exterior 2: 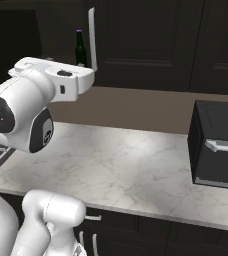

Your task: Get the candle and the beer from the cabinet and move them to the dining counter.

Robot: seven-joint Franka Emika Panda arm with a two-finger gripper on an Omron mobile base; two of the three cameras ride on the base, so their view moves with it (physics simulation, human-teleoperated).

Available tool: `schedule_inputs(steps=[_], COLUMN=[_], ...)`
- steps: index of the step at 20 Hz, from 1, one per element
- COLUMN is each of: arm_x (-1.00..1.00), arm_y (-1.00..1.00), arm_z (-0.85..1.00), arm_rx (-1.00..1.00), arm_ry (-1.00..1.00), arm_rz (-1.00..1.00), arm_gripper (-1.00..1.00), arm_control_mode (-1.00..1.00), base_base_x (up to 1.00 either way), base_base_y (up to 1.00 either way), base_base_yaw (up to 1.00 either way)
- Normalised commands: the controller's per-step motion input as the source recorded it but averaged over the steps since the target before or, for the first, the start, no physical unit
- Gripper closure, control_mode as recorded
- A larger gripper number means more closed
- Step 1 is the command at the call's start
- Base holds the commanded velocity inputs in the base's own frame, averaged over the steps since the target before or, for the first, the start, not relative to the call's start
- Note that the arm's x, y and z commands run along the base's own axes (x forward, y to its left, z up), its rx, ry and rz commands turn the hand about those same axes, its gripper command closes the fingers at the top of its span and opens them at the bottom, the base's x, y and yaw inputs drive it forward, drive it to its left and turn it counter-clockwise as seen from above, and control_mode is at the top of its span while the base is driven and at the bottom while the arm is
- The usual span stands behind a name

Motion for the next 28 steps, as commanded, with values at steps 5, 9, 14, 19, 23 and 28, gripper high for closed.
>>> schedule_inputs(steps=[5,9,14,19,23,28], arm_x=[0.40,0.29,0.15,0.15,0.02,0.08], arm_y=[0.02,0.01,0.01,0.01,0.00,0.00], arm_z=[0.00,-0.02,-0.02,-0.03,0.00,0.00], arm_rx=[0.00,-0.01,-0.02,-0.05,-0.07,-0.04], arm_ry=[0.00,-0.04,-0.08,-0.06,0.00,0.00], arm_rz=[0.02,0.02,0.00,0.00,-0.03,-0.03], arm_gripper=[-1.00,-1.00,-1.00,-1.00,-1.00,-1.00], arm_control_mode=[-1.00,-1.00,-1.00,-1.00,-1.00,-1.00], base_base_x=[0.00,0.00,0.00,0.00,0.00,0.00], base_base_y=[0.00,0.00,0.00,0.00,0.00,0.00], base_base_yaw=[0.00,0.00,0.00,0.00,0.00,0.00])
